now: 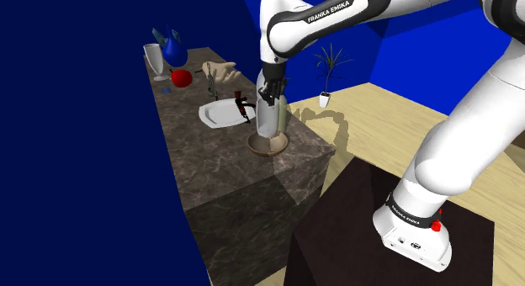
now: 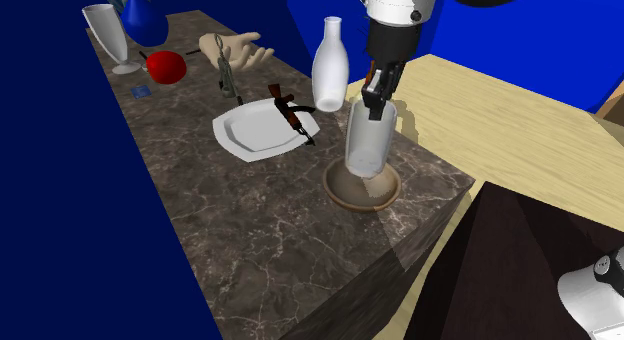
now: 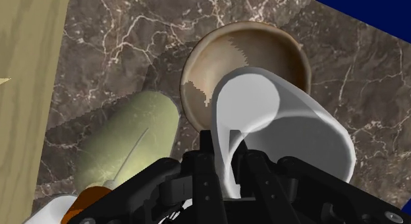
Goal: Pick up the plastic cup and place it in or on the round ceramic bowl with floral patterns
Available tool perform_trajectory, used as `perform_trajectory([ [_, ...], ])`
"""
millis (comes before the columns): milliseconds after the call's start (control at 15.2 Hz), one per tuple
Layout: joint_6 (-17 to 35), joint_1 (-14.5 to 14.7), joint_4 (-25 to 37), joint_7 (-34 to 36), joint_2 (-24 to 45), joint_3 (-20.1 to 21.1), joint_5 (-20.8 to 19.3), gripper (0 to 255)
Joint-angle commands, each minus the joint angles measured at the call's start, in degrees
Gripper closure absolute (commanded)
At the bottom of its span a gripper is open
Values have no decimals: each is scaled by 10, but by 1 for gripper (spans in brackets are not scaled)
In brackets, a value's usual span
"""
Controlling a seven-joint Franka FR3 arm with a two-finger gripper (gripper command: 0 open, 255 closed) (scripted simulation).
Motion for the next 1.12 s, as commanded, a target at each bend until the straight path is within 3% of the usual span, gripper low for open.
perform_trajectory([
  [0, 16, 0, -12, 2, 4, 1, -1, 255],
  [660, 36, 0, -25, 3, 10, 1, -2, 255],
  [726, 36, 0, -25, 3, 10, 1, -2, 0],
  [1056, 36, 0, -25, 3, 10, 1, -2, 0],
])
